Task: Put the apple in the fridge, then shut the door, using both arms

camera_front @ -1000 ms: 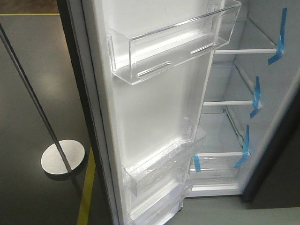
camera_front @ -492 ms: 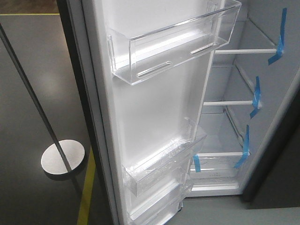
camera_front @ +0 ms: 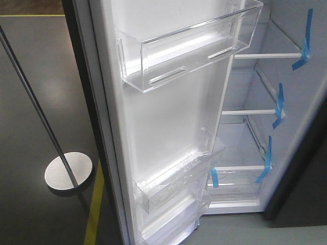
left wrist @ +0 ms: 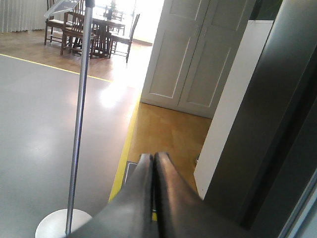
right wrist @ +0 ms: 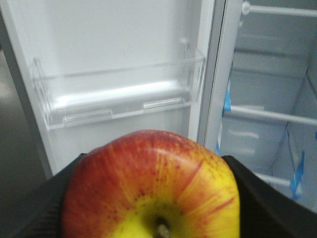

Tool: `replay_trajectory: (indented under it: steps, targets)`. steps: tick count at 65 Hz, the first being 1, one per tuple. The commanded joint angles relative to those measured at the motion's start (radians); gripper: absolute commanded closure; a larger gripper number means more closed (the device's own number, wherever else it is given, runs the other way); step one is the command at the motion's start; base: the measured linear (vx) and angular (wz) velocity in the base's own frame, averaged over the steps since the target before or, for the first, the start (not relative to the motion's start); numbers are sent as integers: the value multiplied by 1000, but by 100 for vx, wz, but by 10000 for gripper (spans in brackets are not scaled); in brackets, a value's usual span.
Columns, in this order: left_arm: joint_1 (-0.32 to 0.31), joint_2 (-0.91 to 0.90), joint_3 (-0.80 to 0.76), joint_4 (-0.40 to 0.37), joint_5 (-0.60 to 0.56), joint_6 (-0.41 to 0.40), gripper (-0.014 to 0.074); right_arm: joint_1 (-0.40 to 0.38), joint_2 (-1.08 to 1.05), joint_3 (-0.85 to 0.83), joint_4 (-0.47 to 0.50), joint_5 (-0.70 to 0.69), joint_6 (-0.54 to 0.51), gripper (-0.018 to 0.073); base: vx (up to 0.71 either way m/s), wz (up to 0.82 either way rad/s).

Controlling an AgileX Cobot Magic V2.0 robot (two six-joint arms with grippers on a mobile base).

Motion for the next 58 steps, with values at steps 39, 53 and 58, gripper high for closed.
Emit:
replay_trajectory:
  steps: [39, 53, 58]
  targets:
    - [-1, 13, -17, -3, -68, -10, 603, -1, 650, -405, 778, -260, -707, 458, 0, 0]
    - [-1, 13, -17, -3, -68, -10, 603, 0, 858, -558, 834, -184, -707, 458, 0, 0]
    - [-1, 13, -17, -3, -68, -10, 603, 0, 912, -595, 845, -151, -707, 456, 0, 0]
